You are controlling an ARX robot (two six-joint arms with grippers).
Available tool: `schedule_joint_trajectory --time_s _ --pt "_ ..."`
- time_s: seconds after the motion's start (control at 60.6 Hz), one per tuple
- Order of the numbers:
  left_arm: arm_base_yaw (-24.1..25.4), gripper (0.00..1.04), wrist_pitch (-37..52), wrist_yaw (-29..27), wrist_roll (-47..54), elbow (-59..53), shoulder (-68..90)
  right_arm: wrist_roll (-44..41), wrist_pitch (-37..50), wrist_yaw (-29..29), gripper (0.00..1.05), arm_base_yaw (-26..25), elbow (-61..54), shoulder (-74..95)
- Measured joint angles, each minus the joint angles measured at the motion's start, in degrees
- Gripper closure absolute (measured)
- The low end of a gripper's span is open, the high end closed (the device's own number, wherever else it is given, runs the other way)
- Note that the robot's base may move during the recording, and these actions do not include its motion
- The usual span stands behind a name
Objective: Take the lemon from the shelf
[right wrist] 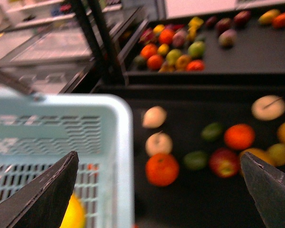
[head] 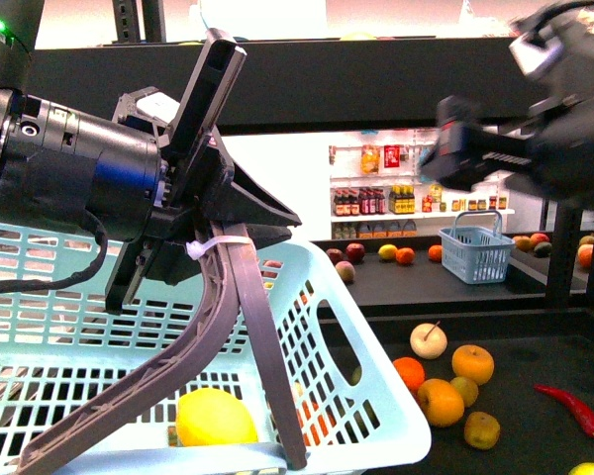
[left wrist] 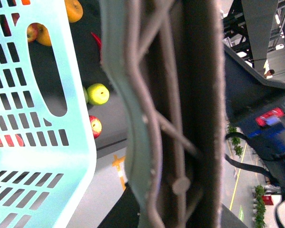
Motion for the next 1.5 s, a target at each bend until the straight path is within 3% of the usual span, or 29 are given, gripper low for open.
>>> schedule_joint_trajectory --time_s 0.231,0.314,0.512,0.825,1.502 --pt "0.0 0.95 0.0 0.1 0.0 0.0 0.0 -4.0 -5.5 2.1 0.04 -6.3 -19.6 -27.0" --pt "0.0 0.95 0.0 0.1 0.0 0.0 0.0 -5.5 -9.0 7.3 0.17 -5.6 -27.5 -39.4" --pt "0.0 0.95 0.0 0.0 0.0 0.0 0.0 -6.8 -21.4 7.6 0.5 -5.1 -43.1 -66.5" --pt "0.0 0.95 0.0 0.1 0.1 0.0 0.0 -7.1 -20.6 7.7 0.99 -5.1 -51.4 -76.5" --pt "0.0 0.95 0.0 0.0 0.2 0.0 0.0 -7.1 -19.3 7.6 0.98 -5.1 -56.8 -81.3"
